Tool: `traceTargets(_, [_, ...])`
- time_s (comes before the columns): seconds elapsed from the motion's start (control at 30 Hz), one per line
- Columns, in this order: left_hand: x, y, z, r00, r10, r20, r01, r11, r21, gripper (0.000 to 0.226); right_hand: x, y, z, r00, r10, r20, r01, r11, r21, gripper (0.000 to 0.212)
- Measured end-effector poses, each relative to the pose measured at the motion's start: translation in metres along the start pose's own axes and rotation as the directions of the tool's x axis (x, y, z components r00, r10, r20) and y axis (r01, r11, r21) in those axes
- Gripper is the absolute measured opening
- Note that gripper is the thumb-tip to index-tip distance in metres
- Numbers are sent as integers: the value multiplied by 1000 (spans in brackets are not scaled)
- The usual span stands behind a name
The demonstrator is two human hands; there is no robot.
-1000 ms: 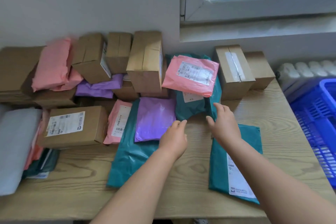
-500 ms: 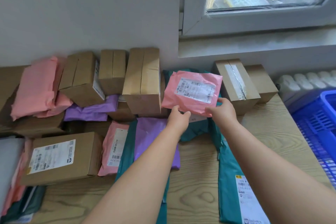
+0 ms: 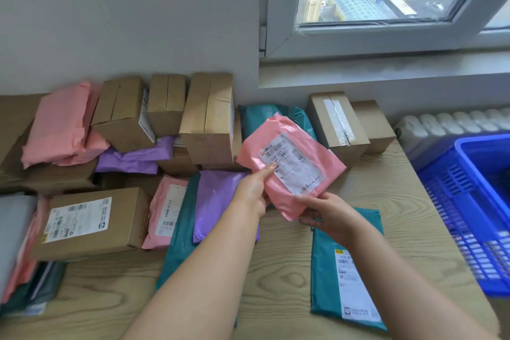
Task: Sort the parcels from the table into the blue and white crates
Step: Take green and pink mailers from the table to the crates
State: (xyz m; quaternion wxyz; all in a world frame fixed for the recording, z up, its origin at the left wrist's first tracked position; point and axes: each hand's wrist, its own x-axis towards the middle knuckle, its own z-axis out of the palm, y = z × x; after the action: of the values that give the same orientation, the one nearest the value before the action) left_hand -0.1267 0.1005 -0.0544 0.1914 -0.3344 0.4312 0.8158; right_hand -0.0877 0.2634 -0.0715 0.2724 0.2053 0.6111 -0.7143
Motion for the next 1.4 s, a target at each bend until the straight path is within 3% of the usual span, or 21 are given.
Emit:
traceTargets(0.13, [-18, -8, -11, 999, 39, 8, -39, 985, 167, 23, -15, -7, -27, 989, -128, -68, 141, 960, 242, 61])
traceTargets(0.2, [-27, -11, -16, 998, 13, 66, -27, 976, 218, 17, -20, -14, -36, 982, -164, -90, 181, 953, 243, 73])
traceTargets(0.33, [-45, -19, -18, 990, -5, 138, -28, 972, 234, 18, -32, -18, -39, 988, -155, 1, 155, 988, 29, 65])
traceTargets(0.43, [-52, -26, -19, 989, -18, 149, -19, 970, 242, 26, -38, -15, -35, 990, -108, 91, 110, 994, -18, 68])
traceTargets(0.53, [-57, -30, -19, 992, 11, 126, -32, 985, 170, 11, -41, -10, -32, 993, -95, 77, 93, 995, 22, 60])
traceTargets(0.67, [-59, -29, -22, 995, 18, 96, -23, 999, 46, 17, -46, -4, -30, 991, -65, 118, 56, 995, 80, 51])
traceTargets(1.0, [-57, -34, -17, 996, -3, 91, -3, 997, 71, 24, -48, -1, -41, 991, -39, 126, 26, 994, 105, 52])
traceTargets(1.13, [-52, -49, -15, 994, -14, 110, -4, 986, 165, 26, -49, 12, -54, 998, -37, 44, 31, 990, 137, 47])
traceTargets(1.2, [-48, -65, -15, 991, -47, 129, -5, 926, 377, 32, -51, 25, -68, 999, -35, -42, 42, 984, 176, 41])
traceTargets(1.27, [-48, -83, -17, 984, -107, 143, -2, 795, 606, 24, -54, 41, -86, 993, -2, -121, 25, 982, 189, 37])
traceTargets(1.4, [-44, -118, -9, 977, -175, 126, -11, 542, 841, 18, -70, 70, -112, 960, 54, -275, -36, 997, 71, 27])
